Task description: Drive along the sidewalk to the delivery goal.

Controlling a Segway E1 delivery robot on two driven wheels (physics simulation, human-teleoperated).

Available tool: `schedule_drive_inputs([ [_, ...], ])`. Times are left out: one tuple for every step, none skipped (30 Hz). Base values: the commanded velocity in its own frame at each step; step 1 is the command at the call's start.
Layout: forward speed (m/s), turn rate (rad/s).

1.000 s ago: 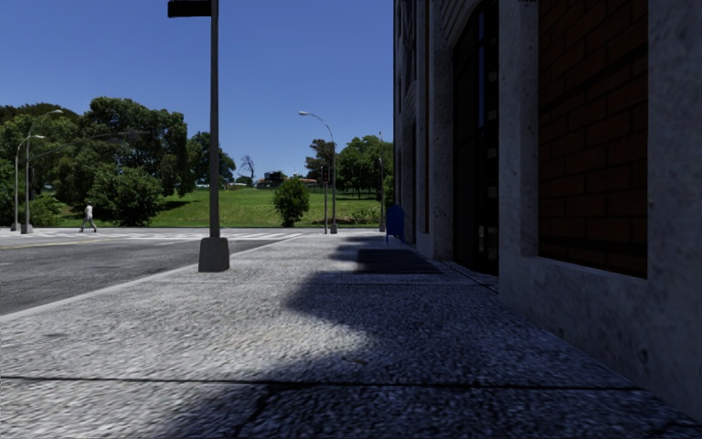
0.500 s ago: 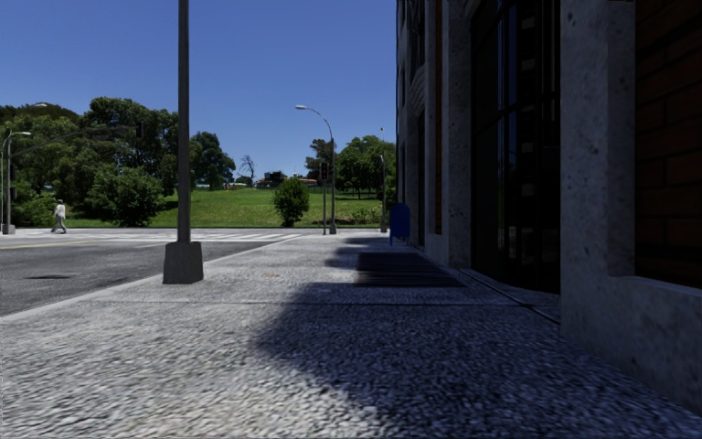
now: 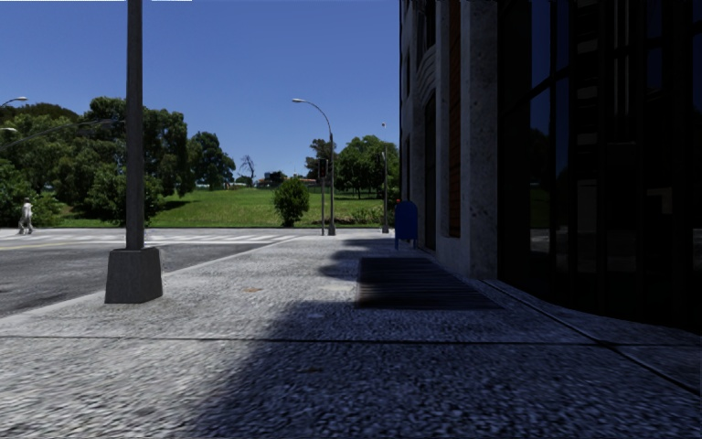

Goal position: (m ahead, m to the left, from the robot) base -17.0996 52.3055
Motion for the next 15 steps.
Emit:
schedule_drive_inputs([
  [2.0, 0.0],
  [2.0, 0.0],
  [2.0, 0.0],
  [2.0, 0.0],
  [2.0, 0.0],
  [2.0, 0.0],
  [2.0, 0.0],
  [2.0, 0.0],
  [2.0, 0.0],
  [2.0, 0.0],
  [2.0, 0.0],
  [2.0, 0.0],
  [2.0, 0.0],
  [2.0, 0.0],
  [2.0, 0.0],
])
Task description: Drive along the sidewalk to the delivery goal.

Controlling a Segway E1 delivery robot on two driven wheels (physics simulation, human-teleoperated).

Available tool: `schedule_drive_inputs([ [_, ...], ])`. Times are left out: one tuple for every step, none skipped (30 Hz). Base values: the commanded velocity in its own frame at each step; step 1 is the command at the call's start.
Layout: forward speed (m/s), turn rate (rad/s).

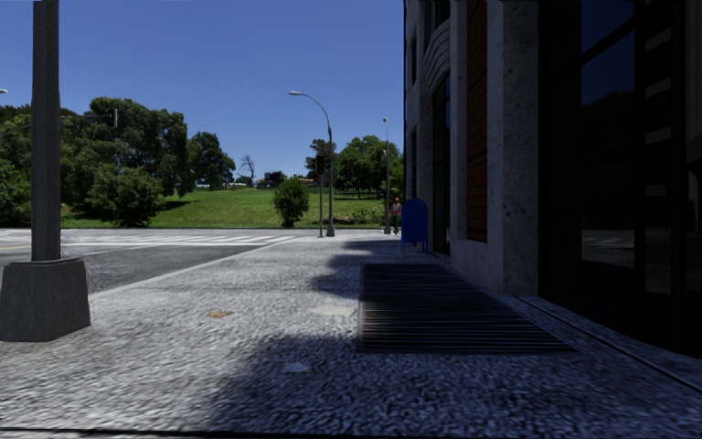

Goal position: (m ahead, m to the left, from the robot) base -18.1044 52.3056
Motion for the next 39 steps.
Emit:
schedule_drive_inputs([
  [2.0, 0.0],
  [2.0, 0.0],
  [2.0, 0.0],
  [2.0, 0.0],
  [2.0, 0.0],
  [2.0, 0.0],
  [2.0, 0.0],
  [2.0, 0.0],
  [2.0, 0.0],
  [2.0, 0.0],
  [2.0, 0.0],
  [2.0, 0.0],
  [2.0, 0.0],
  [2.0, 0.0],
  [2.0, 0.0],
  [2.0, 0.0],
  [2.0, 0.0],
  [2.0, 0.0],
  [2.0, 0.0],
  [2.0, 0.0],
  [2.0, 0.0],
  [2.0, 0.0],
  [2.0, 0.0],
  [2.0, 0.0],
  [2.0, 0.0],
  [2.0, 0.0],
  [2.0, 0.0],
  [2.0, 0.0],
  [2.0, 0.0],
  [2.0, 0.0],
  [2.0, 0.0],
  [2.0, 0.0],
  [2.0, 0.0],
  [2.0, 0.0],
  [2.0, 0.0],
  [2.0, 0.0],
  [2.0, 0.0],
  [2.0, 0.0],
  [2.0, 0.0],
])
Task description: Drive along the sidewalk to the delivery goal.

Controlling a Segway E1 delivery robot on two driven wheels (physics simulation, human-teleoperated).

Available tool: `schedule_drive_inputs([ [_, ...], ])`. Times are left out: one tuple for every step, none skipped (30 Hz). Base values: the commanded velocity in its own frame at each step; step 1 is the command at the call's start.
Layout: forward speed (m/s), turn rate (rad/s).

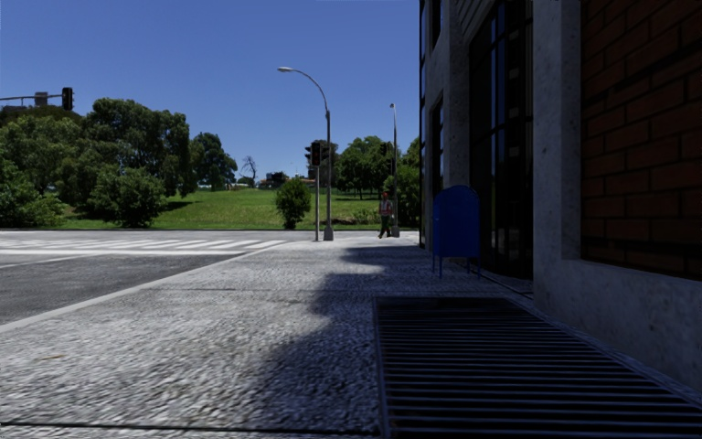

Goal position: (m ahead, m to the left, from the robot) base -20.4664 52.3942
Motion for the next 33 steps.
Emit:
schedule_drive_inputs([
  [2.0, 0.0],
  [2.0, 0.0],
  [2.0, 0.0],
  [2.0, 0.0],
  [2.0, 0.0],
  [2.0, 0.0],
  [2.0, 0.0],
  [2.0, 0.0],
  [2.0, 0.0],
  [2.0, 0.0],
  [2.0, 0.0],
  [2.0, 0.0],
  [2.0, 0.0],
  [2.0, 0.0],
  [2.0, 0.0],
  [2.0, 0.0],
  [2.0, 0.0],
  [2.0, 0.0],
  [2.0, 0.0],
  [2.0, 0.0],
  [2.0, 0.0],
  [2.0, 0.0],
  [2.0, 0.0],
  [2.0, 0.0],
  [2.0, 0.0],
  [2.0, 0.0],
  [2.0, 0.0],
  [2.0, 0.0],
  [2.0, 0.0],
  [2.0, 0.0],
  [2.0, 0.0],
  [2.0, 0.0],
  [2.0, 0.0],
])
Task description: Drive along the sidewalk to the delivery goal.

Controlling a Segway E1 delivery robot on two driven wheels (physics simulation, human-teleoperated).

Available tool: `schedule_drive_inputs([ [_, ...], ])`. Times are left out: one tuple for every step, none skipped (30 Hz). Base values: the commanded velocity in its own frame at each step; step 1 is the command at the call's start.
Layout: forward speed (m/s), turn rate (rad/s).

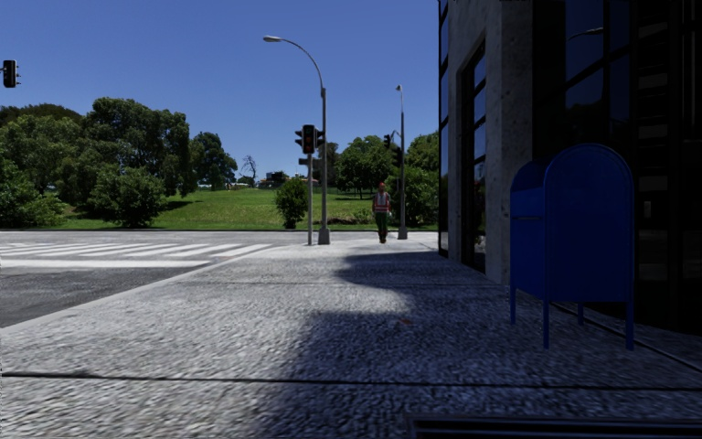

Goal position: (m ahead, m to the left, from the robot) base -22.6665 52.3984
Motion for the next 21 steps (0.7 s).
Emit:
schedule_drive_inputs([
  [2.0, 0.0],
  [2.0, 0.0],
  [2.0, 0.0],
  [2.0, 0.0],
  [2.0, 0.0],
  [2.0, 0.0],
  [2.0, 0.0],
  [2.0, 0.35],
  [2.0, 0.35],
  [2.0, 0.85],
  [2.0, 1.2],
  [2.0, 1.2],
  [2.0, 1.2],
  [2.0, 1.2],
  [2.0, 0.8],
  [2.0, 0.0],
  [2.0, 0.0],
  [2.0, 0.0],
  [2.0, 0.0],
  [2.0, 0.0],
  [2.0, 0.0],
])
